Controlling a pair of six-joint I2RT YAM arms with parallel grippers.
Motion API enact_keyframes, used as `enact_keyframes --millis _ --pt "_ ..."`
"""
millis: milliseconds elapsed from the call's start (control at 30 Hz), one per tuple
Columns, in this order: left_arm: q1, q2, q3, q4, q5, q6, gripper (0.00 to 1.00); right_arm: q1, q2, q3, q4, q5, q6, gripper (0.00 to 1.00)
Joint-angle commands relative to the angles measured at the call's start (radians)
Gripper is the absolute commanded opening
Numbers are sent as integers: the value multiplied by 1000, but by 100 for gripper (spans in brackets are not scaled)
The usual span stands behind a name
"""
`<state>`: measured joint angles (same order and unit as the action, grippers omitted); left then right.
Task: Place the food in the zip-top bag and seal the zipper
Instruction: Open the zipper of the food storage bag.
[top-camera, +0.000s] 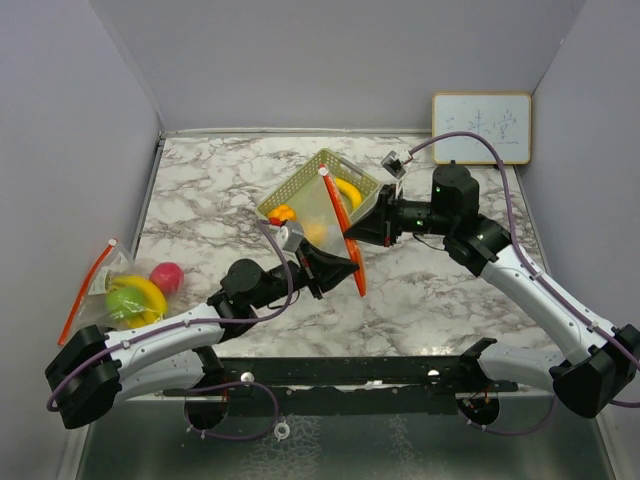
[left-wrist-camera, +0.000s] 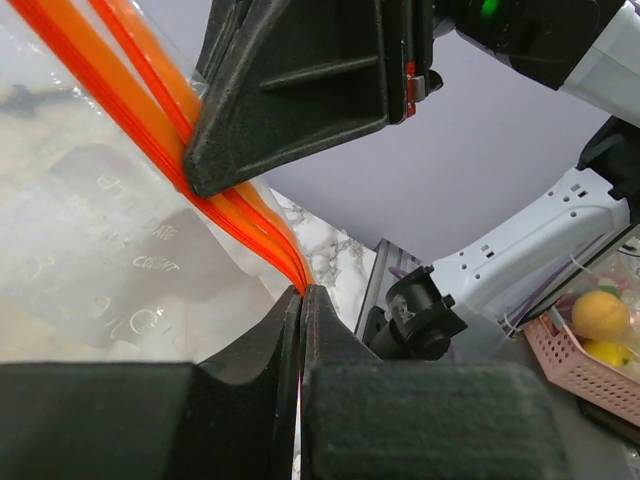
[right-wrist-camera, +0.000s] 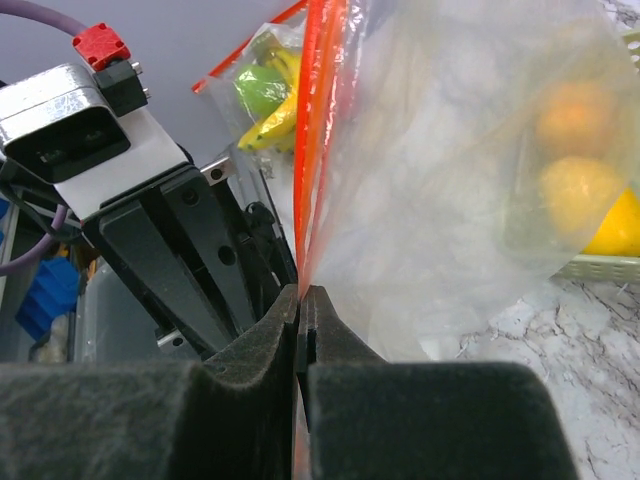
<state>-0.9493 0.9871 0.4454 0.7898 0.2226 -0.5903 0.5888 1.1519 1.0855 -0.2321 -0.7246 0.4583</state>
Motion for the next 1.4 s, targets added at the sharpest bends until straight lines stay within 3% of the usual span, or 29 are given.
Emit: enact_keyframes --millis 0,233,533,667,767,900,967,1167,1367 --pt "1 -11 30 43 26 18 0 -3 -20 16 -31 62 -29 3" --pt "1 -146 -8 -120 -70 54 0 -3 -28 70 -205 308 -138 4" --pt "2 -361 -33 -405 -276 124 0 -3 -40 98 -304 444 -210 4" --pt "1 -354 20 -590 -458 110 0 -3 -48 95 -320 570 -198 3" --pt "2 -303 70 -690 -585 69 0 -3 -58 86 -308 547 -190 2" --pt "2 -240 89 -593 -541 67 0 -2 -67 70 -236 392 -167 2" --pt "2 -217 99 -521 -506 66 7 -1 -67 70 -215 352 -159 2" --pt "2 -129 158 -414 -435 74 41 -1 -59 83 -209 293 -165 2" --pt "3 -51 202 -366 -370 76 62 -1 -63 70 -216 295 -172 2"
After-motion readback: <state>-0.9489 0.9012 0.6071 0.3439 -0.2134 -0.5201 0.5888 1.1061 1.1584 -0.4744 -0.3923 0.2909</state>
